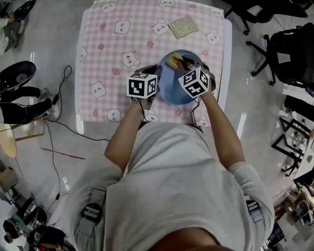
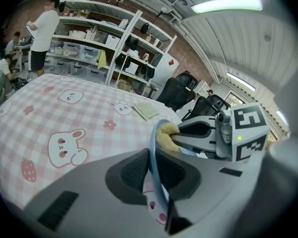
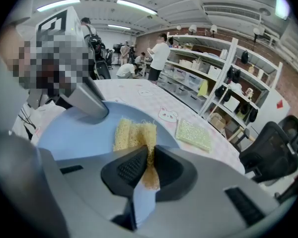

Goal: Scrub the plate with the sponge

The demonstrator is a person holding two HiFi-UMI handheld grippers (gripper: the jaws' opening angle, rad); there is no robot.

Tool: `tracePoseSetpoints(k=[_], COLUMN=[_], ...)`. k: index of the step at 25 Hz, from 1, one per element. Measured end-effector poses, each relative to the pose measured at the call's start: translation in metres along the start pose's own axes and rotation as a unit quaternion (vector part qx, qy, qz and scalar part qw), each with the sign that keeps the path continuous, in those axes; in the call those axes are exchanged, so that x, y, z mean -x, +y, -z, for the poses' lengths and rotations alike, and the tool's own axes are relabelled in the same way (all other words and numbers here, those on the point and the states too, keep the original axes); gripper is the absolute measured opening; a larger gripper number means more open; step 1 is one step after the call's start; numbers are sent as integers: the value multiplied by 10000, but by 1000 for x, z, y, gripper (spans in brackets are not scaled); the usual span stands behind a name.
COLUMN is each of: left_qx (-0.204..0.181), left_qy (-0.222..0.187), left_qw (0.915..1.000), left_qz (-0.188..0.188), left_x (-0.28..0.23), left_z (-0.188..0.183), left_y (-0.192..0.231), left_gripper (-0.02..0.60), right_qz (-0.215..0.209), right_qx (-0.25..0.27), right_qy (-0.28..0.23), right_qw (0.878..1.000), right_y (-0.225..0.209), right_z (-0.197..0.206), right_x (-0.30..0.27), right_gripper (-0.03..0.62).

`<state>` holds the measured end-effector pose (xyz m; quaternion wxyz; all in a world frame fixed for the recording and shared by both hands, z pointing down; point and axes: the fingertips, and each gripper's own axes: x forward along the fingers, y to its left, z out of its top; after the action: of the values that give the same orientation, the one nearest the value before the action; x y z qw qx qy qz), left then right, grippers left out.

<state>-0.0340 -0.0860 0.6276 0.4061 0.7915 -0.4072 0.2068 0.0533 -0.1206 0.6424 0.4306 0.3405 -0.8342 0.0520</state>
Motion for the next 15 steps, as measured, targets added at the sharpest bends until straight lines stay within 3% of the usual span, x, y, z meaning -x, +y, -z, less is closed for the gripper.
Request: tracePoseSetpoints(k=[5, 15], left_qx=[154, 364], left_qy=[-59, 31], left_qw=[9998, 9993], left_qz=[-104, -124], left_x=[-3, 0], left_z=[-4, 4], left_y=[4, 12], left_gripper=[46, 46], right_qz=[-351, -740], right_qx=[821, 1378], right_qy=[-107, -53], right_qw=[9959, 9877], right_y=[28, 65], right_z=[-9, -5], right_x=[-1, 4], right_gripper=[45, 44])
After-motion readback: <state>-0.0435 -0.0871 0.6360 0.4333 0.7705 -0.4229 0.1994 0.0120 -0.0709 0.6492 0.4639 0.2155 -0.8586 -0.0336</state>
